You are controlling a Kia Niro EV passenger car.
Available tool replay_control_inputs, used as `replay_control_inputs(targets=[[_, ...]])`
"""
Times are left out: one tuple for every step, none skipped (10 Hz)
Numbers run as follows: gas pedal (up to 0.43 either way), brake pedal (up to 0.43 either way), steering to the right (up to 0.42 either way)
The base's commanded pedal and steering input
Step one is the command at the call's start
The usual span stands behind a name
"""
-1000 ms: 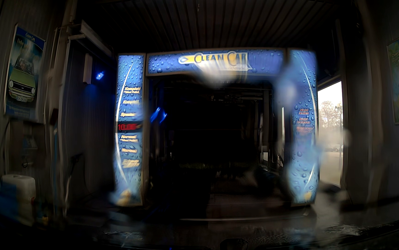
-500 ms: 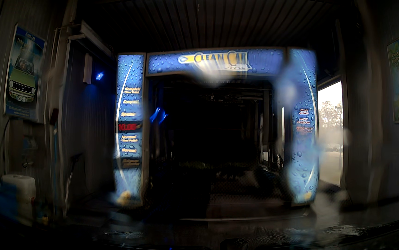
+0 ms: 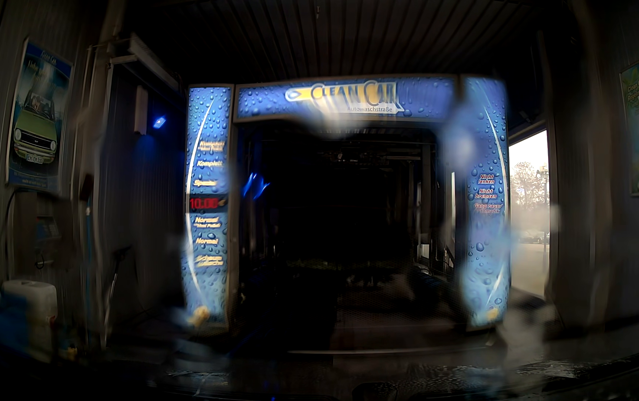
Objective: Follow the waypoints while adhering to traffic rules and regulations
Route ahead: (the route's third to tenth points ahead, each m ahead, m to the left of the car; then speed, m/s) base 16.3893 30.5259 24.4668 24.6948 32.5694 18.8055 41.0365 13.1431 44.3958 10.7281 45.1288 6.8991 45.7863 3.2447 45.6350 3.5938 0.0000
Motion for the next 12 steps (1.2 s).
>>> replay_control_inputs(targets=[[0.000,0.000,-0.015],[0.000,0.000,-0.014],[0.000,0.000,-0.014],[0.000,0.000,-0.015],[0.000,0.000,-0.014],[0.000,0.000,-0.014],[0.000,0.000,-0.014],[0.000,0.000,-0.014],[0.000,0.000,-0.014],[0.000,0.000,-0.014],[0.000,0.000,-0.014],[0.000,0.000,-0.015]])
